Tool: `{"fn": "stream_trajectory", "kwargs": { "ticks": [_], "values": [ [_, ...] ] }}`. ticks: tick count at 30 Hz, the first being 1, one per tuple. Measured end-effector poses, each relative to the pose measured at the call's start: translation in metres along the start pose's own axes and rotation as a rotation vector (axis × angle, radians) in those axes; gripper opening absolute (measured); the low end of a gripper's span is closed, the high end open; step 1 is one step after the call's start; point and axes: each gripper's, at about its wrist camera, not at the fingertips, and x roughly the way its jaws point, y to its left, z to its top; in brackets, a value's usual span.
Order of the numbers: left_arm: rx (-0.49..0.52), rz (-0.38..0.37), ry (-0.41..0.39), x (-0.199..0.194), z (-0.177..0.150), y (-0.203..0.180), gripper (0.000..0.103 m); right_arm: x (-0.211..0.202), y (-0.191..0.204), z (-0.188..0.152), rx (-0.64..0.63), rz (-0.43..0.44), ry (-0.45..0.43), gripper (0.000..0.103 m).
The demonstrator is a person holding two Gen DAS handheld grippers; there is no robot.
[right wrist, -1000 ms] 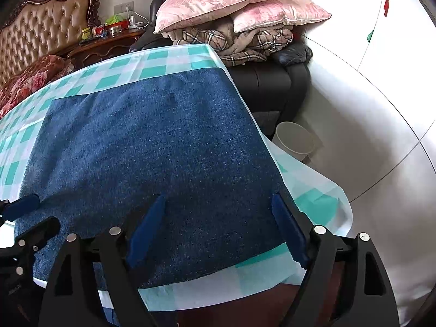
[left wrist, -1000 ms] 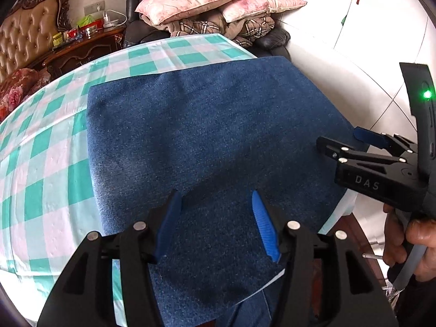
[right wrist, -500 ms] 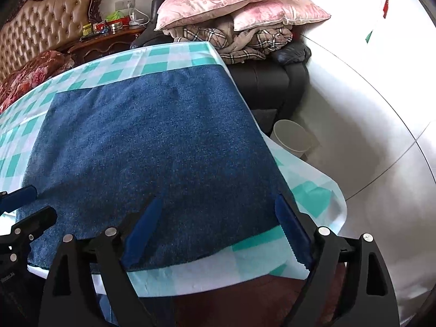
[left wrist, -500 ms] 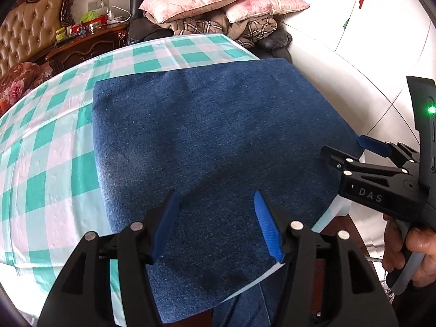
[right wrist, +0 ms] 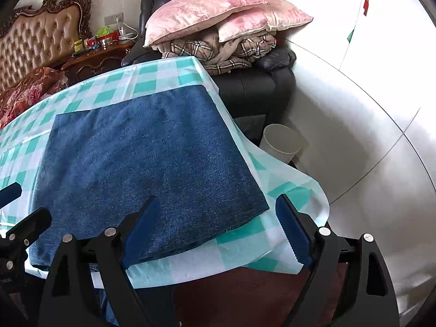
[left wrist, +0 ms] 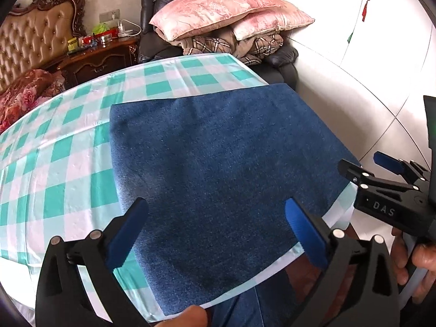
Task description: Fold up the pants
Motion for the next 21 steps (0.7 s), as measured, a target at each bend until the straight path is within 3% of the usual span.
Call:
{"fn": "stream_trajectory", "kwargs": {
  "ticks": [9, 21],
  "values": [
    [-0.047, -0.027, -0.029, -0.016, 0.004, 0.004, 0.101, -0.011, -0.001, 0.004, 0.005, -0.005, -0.017, 0.083],
    [-0.034, -0.016, -0.051, -0.027, 0.003, -0.003, 0.101, -0.033, -0.004, 0.0, 0.012, -0.012, -0.047, 0.083]
  ]
}}
